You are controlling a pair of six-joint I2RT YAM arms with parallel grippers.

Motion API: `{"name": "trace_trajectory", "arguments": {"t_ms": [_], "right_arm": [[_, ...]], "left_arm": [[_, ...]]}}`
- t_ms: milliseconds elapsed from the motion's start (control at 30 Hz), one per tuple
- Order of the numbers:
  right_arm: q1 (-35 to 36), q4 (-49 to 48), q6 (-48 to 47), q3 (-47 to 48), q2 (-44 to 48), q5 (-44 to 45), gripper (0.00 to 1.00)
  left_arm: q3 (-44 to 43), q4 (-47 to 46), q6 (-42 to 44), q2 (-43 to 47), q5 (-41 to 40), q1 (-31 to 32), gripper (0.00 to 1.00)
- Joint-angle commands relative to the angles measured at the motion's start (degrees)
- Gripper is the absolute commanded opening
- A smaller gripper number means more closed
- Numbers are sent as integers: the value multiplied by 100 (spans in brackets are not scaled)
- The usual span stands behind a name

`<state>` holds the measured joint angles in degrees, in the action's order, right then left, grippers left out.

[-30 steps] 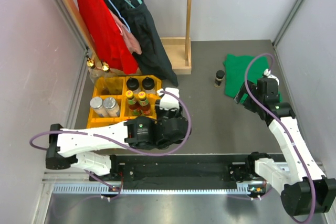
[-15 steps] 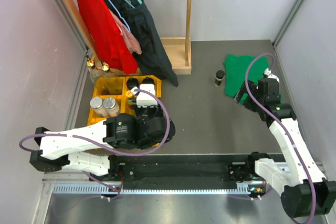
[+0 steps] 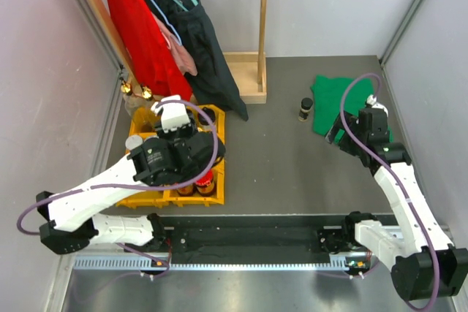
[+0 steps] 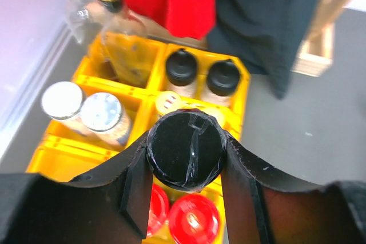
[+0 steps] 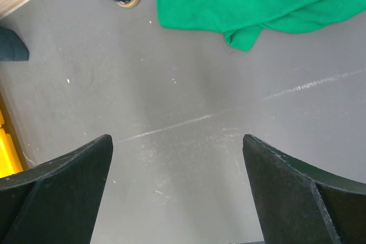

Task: Organize the condiment bottles
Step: Place the bottle in the storage box.

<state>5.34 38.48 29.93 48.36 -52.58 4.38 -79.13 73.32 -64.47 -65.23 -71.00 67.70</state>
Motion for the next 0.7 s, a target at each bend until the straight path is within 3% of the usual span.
{"name": "trace_trajectory", "arguments": {"t_ms": [0, 100, 267, 533, 667], "right_arm": [[-42, -262, -75, 33, -42, -25, 95], [-34, -236, -66, 42, -51, -8, 95], [-33, -227, -67, 42, -33, 19, 95], [-33, -262, -67, 60, -130, 10, 95], [-42, -271, -75, 42, -139, 1, 95]], "left_arm": [[126, -1274, 1768, -165, 350, -904, 0], [161, -1785, 2095, -306, 666, -1573, 0], [108, -1646, 1640, -411, 597, -1918, 0], [214, -838, 709, -218, 535, -2129, 0], [328, 173, -572, -78, 175, -2357, 0]]}}
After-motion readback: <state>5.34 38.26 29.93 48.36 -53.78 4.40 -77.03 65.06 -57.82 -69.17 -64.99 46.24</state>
